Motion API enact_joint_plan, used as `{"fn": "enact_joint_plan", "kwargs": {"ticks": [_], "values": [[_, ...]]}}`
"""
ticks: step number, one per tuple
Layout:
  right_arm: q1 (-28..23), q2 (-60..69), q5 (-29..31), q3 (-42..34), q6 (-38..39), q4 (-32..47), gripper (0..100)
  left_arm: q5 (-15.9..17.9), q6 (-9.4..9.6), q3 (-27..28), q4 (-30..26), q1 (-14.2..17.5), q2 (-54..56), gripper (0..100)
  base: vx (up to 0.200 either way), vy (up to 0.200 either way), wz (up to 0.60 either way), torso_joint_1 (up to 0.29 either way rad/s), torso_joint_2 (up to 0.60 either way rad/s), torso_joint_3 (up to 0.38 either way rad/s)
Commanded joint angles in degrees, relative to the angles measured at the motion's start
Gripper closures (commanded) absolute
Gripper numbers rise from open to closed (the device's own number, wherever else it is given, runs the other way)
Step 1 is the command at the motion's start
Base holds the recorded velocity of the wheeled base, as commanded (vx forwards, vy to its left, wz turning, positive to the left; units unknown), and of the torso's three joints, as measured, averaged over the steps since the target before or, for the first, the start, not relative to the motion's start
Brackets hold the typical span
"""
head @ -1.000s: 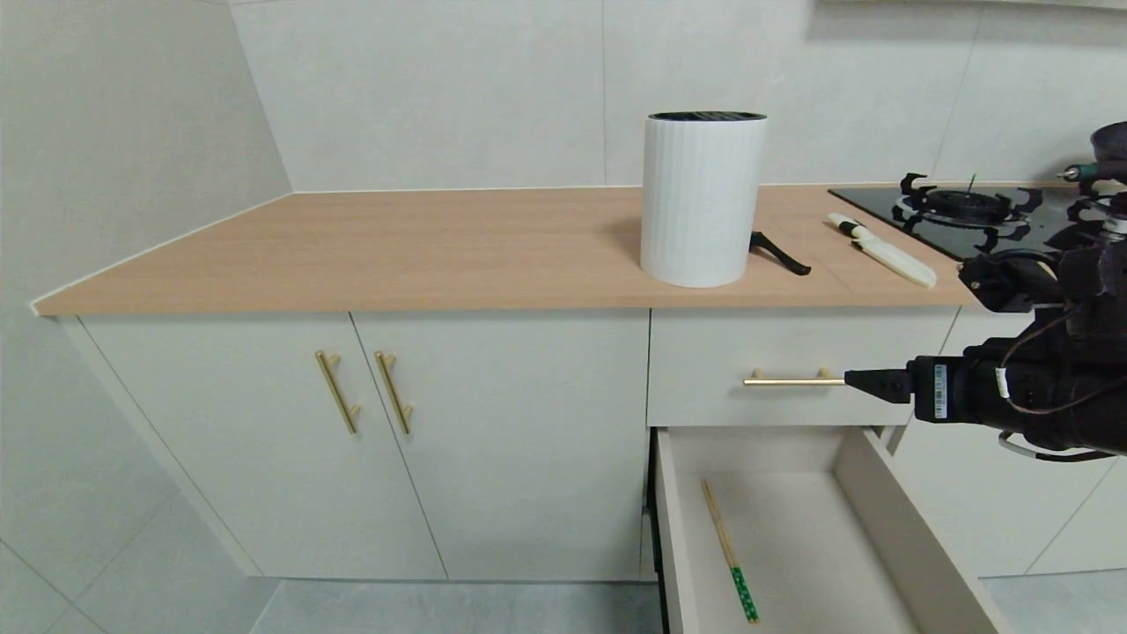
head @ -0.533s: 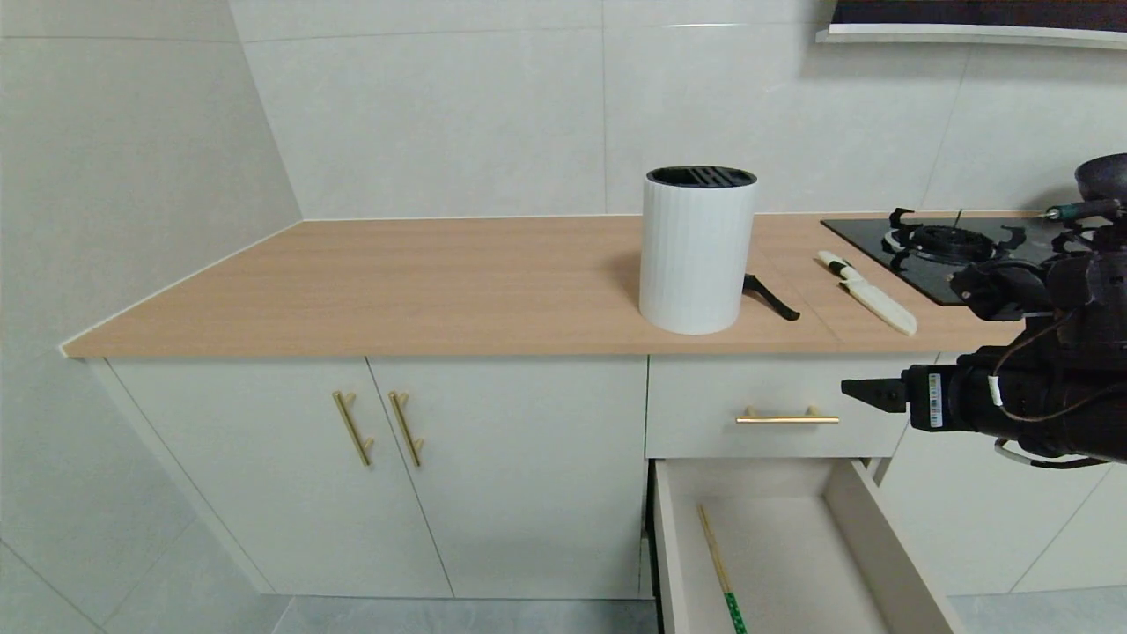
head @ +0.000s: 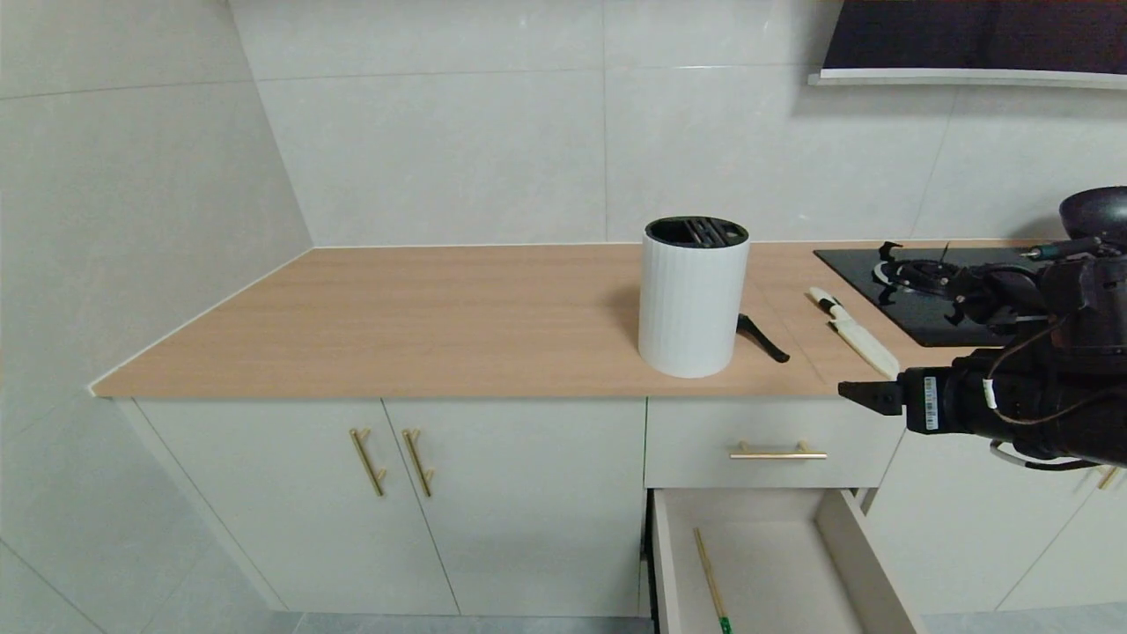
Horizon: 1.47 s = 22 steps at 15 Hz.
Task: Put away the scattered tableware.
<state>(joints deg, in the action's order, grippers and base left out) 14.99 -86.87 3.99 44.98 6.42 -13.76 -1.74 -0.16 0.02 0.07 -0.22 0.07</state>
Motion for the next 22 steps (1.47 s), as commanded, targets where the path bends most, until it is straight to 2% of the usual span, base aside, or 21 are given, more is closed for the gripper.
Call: {"fn": "enact_joint_plan", "kwargs": {"ticks": [1,4,7,8,11,16,20,22], "values": [[-0.4,0.56,0.23,0.02,-1.41,-0.39,0,-0.01,-0.02,-0.02,0.01,-0.04,-0.07,0,0.0,0.0,0.0,0.061,-0.15,-0.09],[-4.8,4.17,-1.09,0.54,-4.75,-1.53,0,-0.01,-0.02,-0.02,0.01,0.04,-0.07,0,0.0,0.0,0.0,0.012,-0.03,-0.015],[-7.52,0.03,-8.73,4.76,-8.01,-3.29,0,-0.01,-0.02,-0.02,0.01,0.04,-0.07,0,0.0,0.0,0.0,0.0,0.0,0.0],[-8.4,-4.45,-12.25,8.89,-8.97,-3.64,0,-0.01,-0.02,-0.02,0.01,0.04,-0.07,0,0.0,0.0,0.0,0.0,0.0,0.0],[-10.34,-12.62,-16.64,16.36,-13.9,-3.64,0,-0.01,-0.02,-0.02,0.01,-0.04,-0.07,0,0.0,0.0,0.0,0.0,0.0,0.0],[-10.07,-25.63,-21.21,28.84,-14.95,-4.61,0,-0.01,-0.02,-0.02,0.01,0.04,-0.07,0,0.0,0.0,0.0,0.0,0.0,0.0],[-10.07,-33.8,-21.92,31.83,-15.48,-5.66,0,-0.01,-0.02,-0.02,0.01,-0.04,-0.07,0,0.0,0.0,0.0,0.0,0.0,0.0],[-10.07,-36.53,-21.74,31.83,-15.83,-9.7,0,-0.01,-0.02,-0.02,0.01,0.04,-0.07,0,0.0,0.0,0.0,0.0,0.0,0.0]]}}
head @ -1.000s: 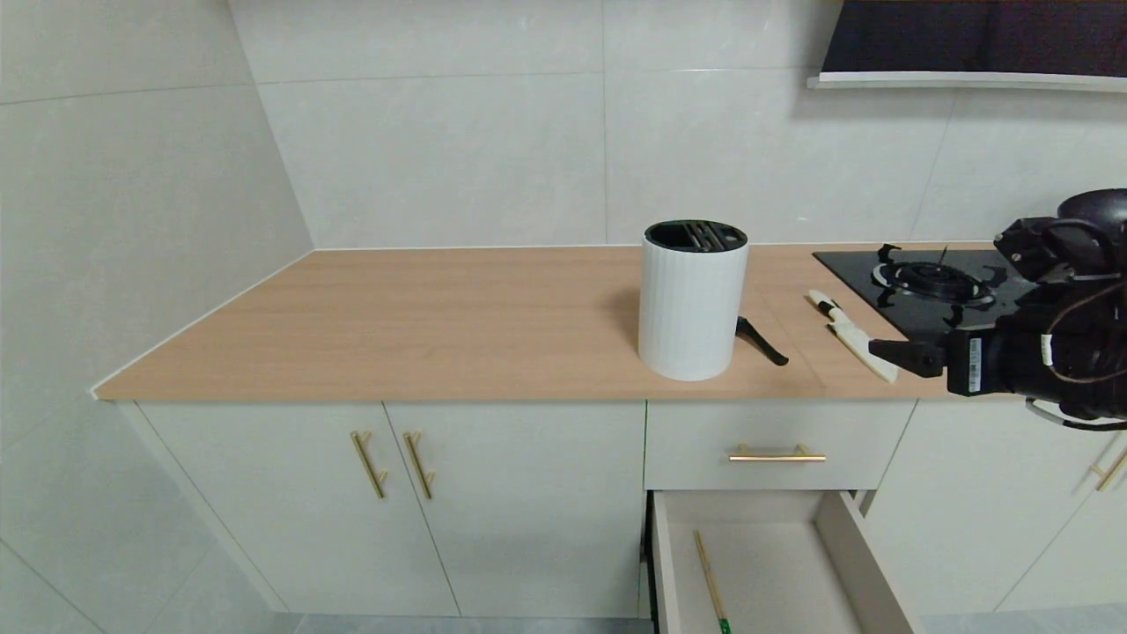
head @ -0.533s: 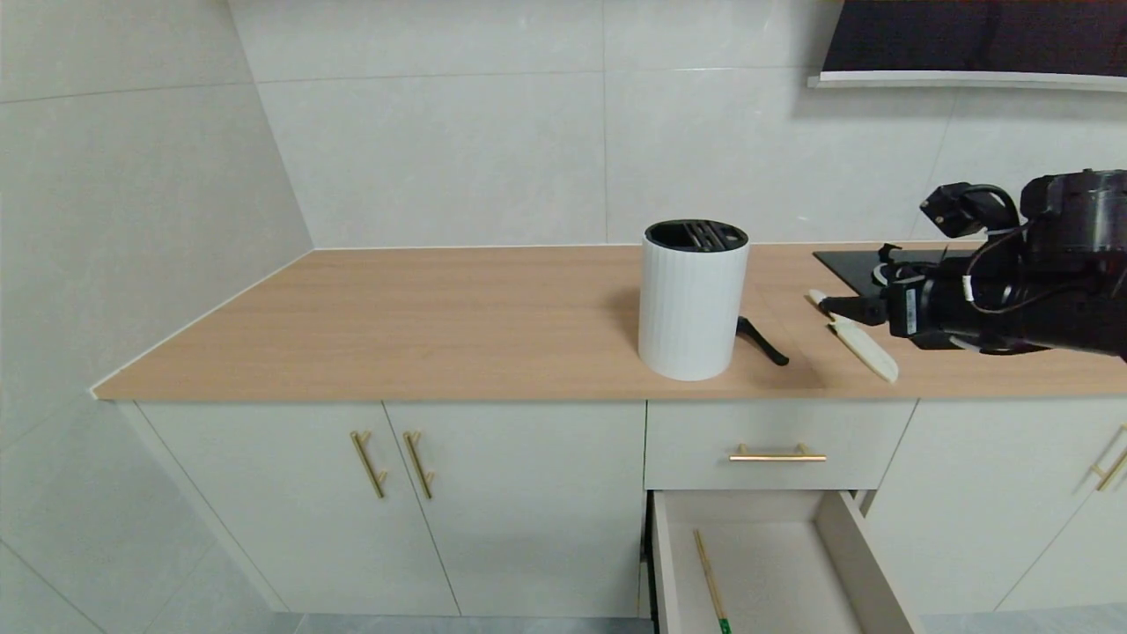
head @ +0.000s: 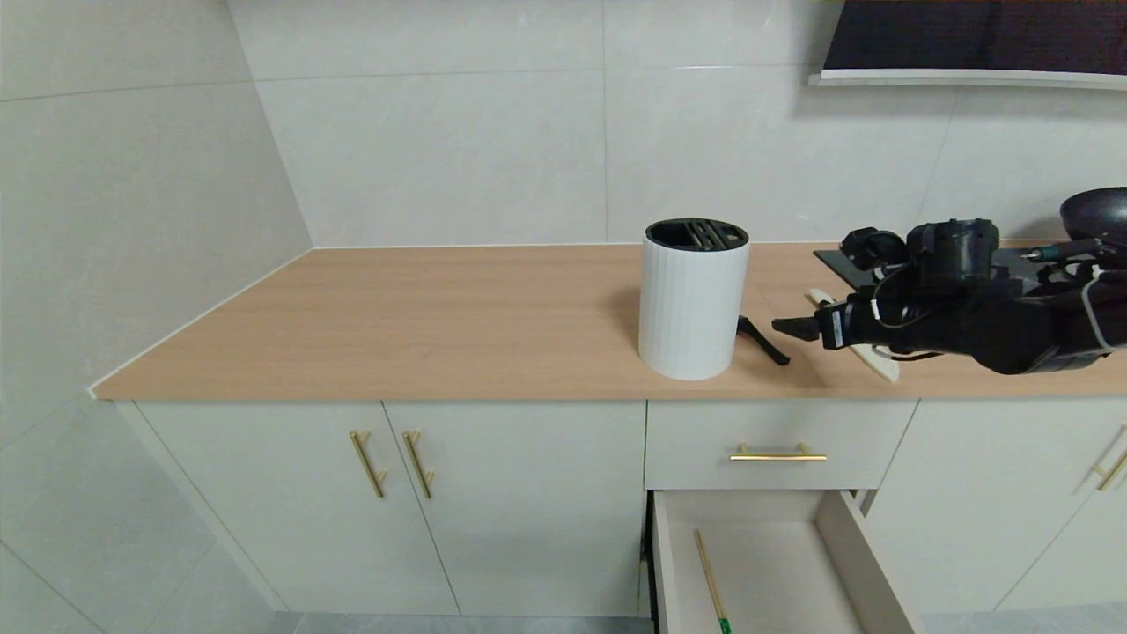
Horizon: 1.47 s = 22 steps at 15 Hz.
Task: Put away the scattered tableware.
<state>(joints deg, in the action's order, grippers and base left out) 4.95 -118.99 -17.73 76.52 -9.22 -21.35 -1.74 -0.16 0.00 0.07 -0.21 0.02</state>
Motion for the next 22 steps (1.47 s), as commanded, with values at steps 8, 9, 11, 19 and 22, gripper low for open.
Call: {"fn": "enact_joint_plan", "kwargs": {"ticks": [8,9,11,19,22], "values": [[0.59,-13.11,1.47,5.13,-0.1,-3.7,0,0.07,-0.02,0.0,0.01,-0.06,-0.02,0,0.0,0.0,0.0,0.0,0.0,0.0],[0.59,-14.16,1.82,5.92,-0.01,-3.79,0,-0.01,-0.02,0.0,0.01,-0.06,-0.02,0,0.0,0.0,0.0,0.0,0.0,0.0],[0.59,-15.48,2.34,7.15,0.16,-4.14,0,-0.01,-0.02,0.0,0.01,-0.06,-0.02,0,0.0,0.0,0.0,0.0,0.0,0.0],[0.41,-17.77,3.22,10.32,2.01,-4.14,0,-0.01,-0.02,0.0,0.01,-0.06,-0.02,0,0.0,0.0,0.0,0.0,0.0,0.0],[0.41,-17.85,3.22,10.23,2.36,-4.14,100,-0.01,-0.02,0.0,0.01,0.03,-0.02,0,0.0,0.0,0.0,0.0,0.0,0.0]]}}
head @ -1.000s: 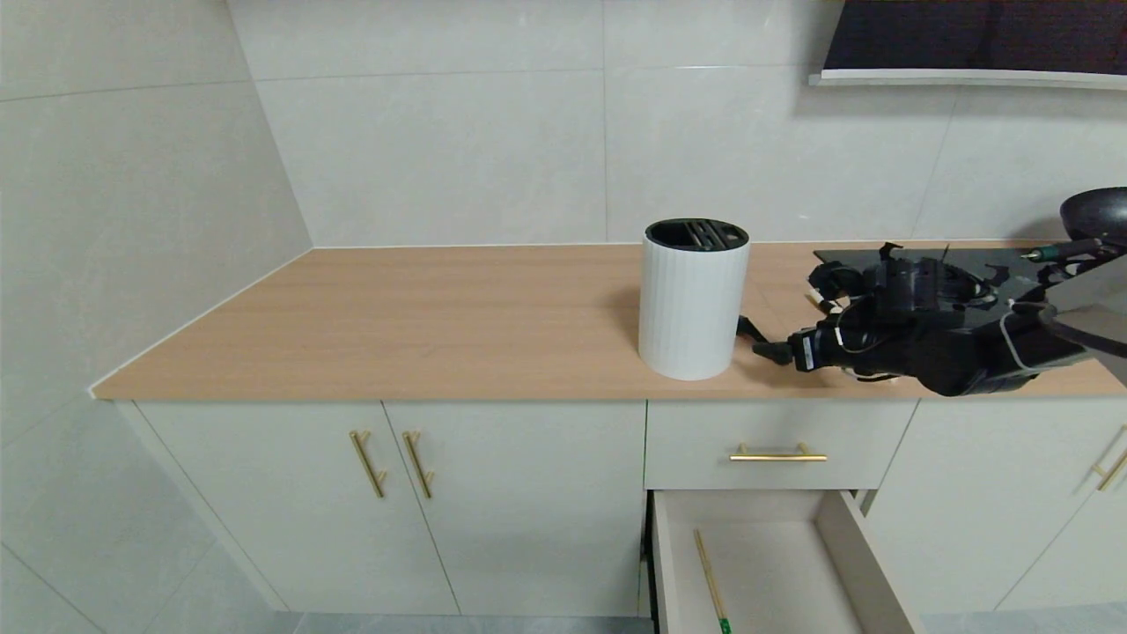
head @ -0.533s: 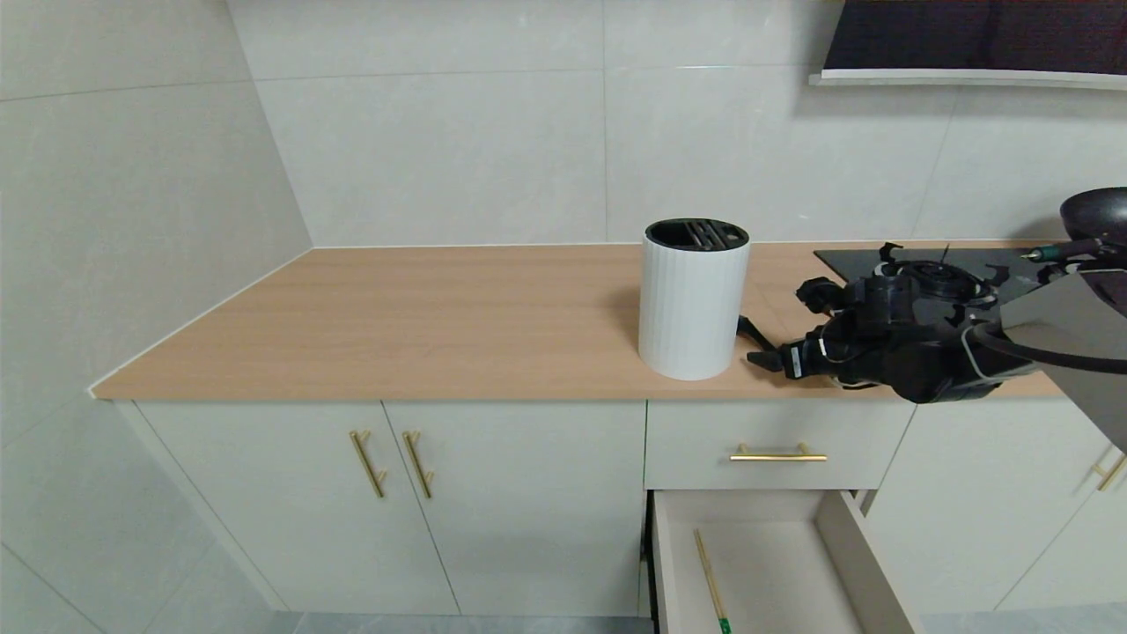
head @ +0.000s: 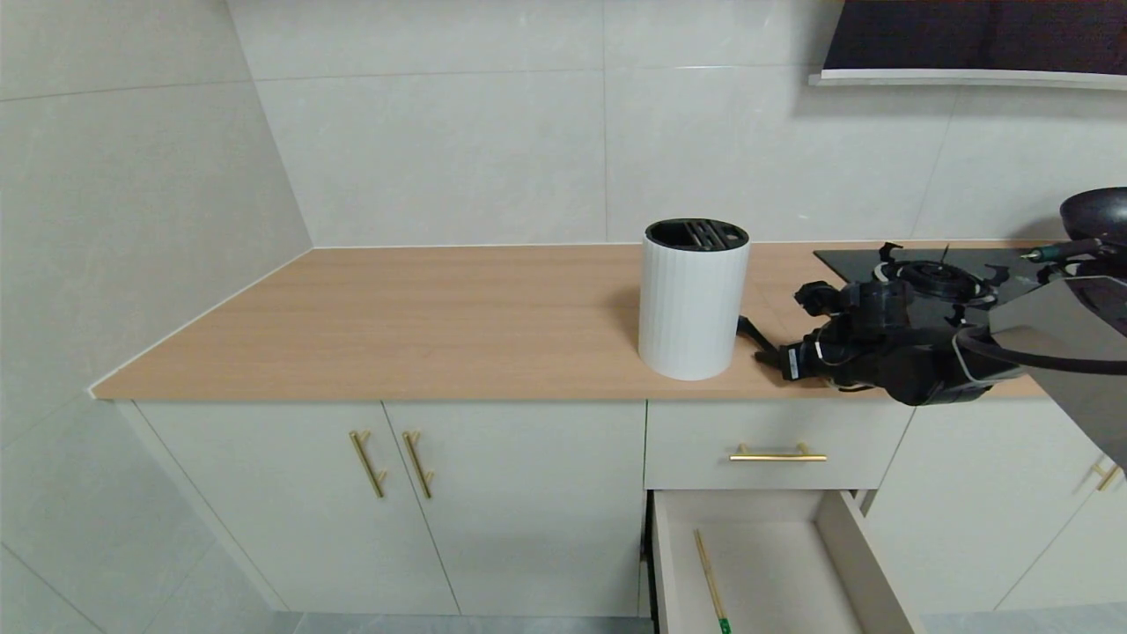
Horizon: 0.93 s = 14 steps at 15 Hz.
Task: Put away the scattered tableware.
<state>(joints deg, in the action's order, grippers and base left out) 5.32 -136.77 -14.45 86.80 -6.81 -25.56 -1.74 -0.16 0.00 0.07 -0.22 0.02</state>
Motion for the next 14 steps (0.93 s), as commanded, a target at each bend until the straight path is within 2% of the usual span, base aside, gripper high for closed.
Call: {"fn": "enact_joint_plan", "kwargs": {"ticks": [1,8,10,14], "values": [[0.13,-0.52,-0.06,-0.05,-0.04,-0.01,100,-0.01,-0.02,0.0,0.01,-0.04,-0.02,0,0.0,0.0,0.0,0.0,0.0,0.0],[0.13,-0.26,0.12,-0.31,0.05,-0.1,100,-0.01,-0.02,0.0,0.01,-0.04,-0.02,0,0.0,0.0,0.0,0.0,0.0,0.0],[0.13,0.1,2.67,-0.22,0.22,-0.1,100,-0.01,-0.02,0.0,0.01,0.04,-0.02,0,0.0,0.0,0.0,0.0,0.0,0.0],[0.05,7.39,4.43,-3.3,5.06,0.43,100,0.07,-0.02,0.0,0.01,0.04,-0.02,0,0.0,0.0,0.0,0.0,0.0,0.0]]}}
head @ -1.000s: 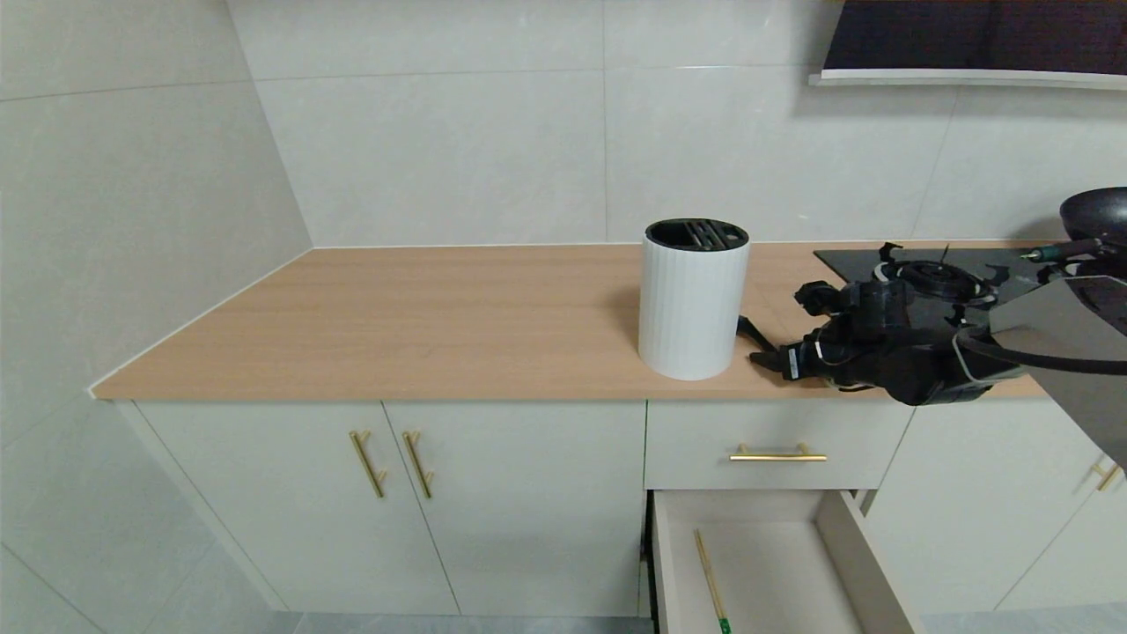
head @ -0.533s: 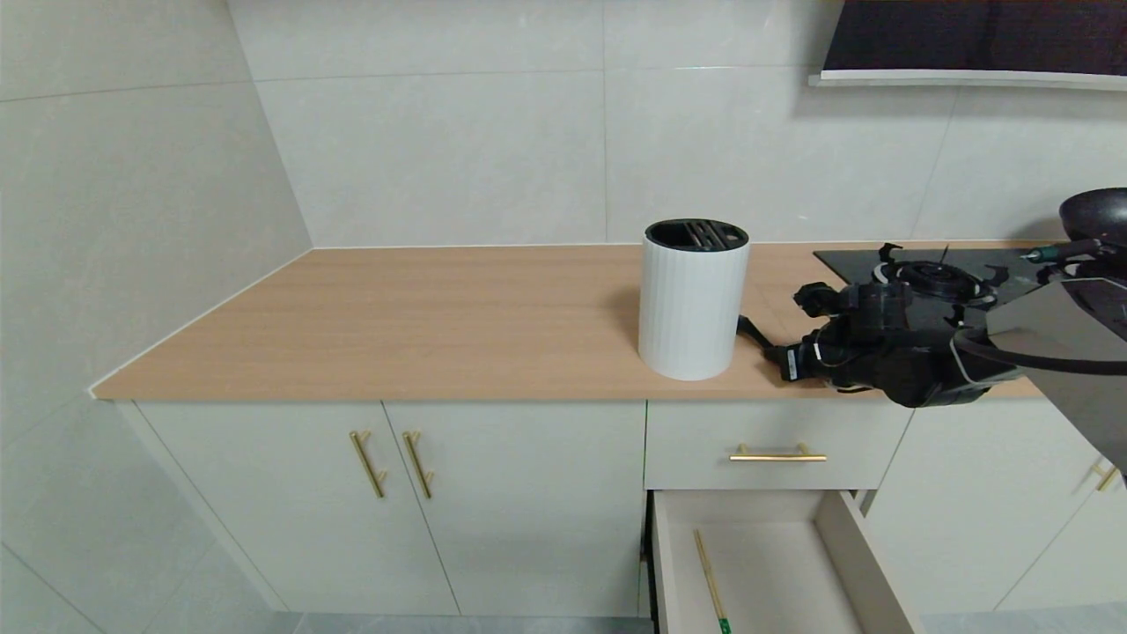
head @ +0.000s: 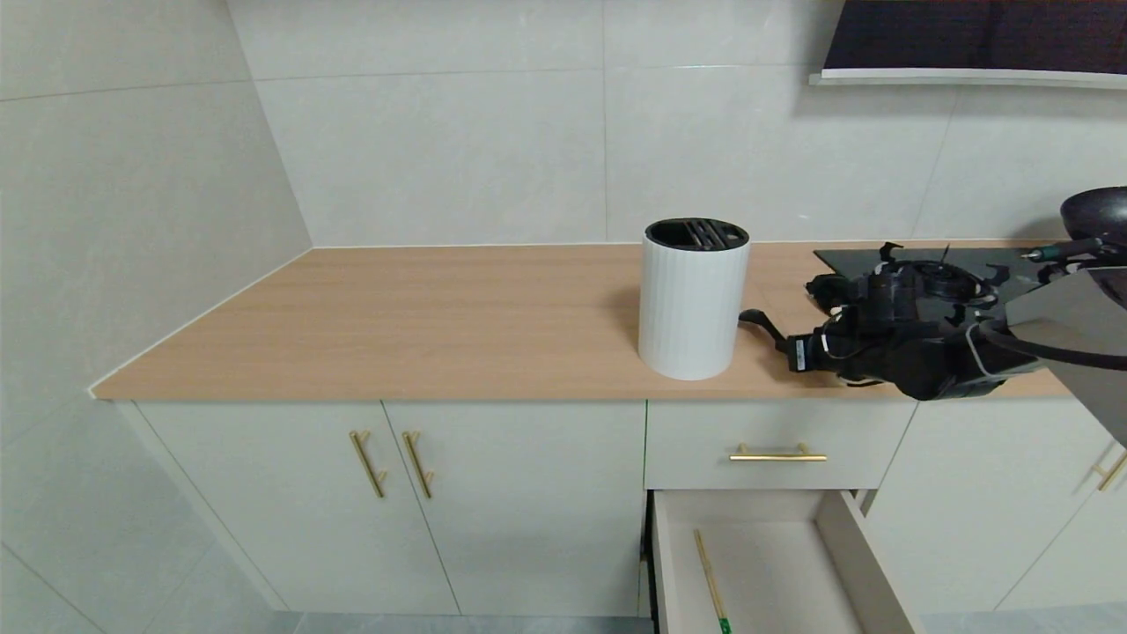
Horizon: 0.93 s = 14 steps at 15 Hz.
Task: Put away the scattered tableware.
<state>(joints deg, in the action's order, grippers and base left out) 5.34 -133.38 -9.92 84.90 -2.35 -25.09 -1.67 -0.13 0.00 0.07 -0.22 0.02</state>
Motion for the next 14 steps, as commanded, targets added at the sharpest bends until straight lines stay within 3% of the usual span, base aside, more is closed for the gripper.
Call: {"fn": "enact_joint_plan", "kwargs": {"ticks": [1,5,8,9,11,14], "values": [[0.02,4.0,-0.1,-1.4,0.59,-0.05,100,0.0,-0.04,0.0,0.01,0.04,-0.02,0,0.0,0.0,0.0,0.0,0.0,0.0],[-0.77,14.81,-0.1,-7.73,1.03,6.02,100,-0.09,-0.04,0.0,0.01,-0.04,-0.02,0,0.0,0.0,0.0,0.0,0.0,0.0],[-0.77,27.64,-0.54,-22.32,2.97,6.72,100,-0.09,-0.04,0.0,0.01,-0.04,-0.02,0,0.0,0.0,0.0,0.0,0.0,0.0],[-0.77,29.31,-0.54,-24.07,3.06,6.72,100,-0.09,-0.04,0.0,0.01,0.04,-0.02,0,0.0,0.0,0.0,0.0,0.0,0.0],[-0.51,40.39,-0.54,-36.12,3.23,6.72,100,-0.09,-0.04,0.0,0.01,-0.04,-0.02,0,0.0,0.0,0.0,0.0,0.0,0.0],[-0.15,49.18,-2.03,-44.64,3.23,6.46,100,-0.09,-0.04,0.0,0.01,0.04,-0.02,0,0.0,0.0,0.0,0.0,0.0,0.0]]}}
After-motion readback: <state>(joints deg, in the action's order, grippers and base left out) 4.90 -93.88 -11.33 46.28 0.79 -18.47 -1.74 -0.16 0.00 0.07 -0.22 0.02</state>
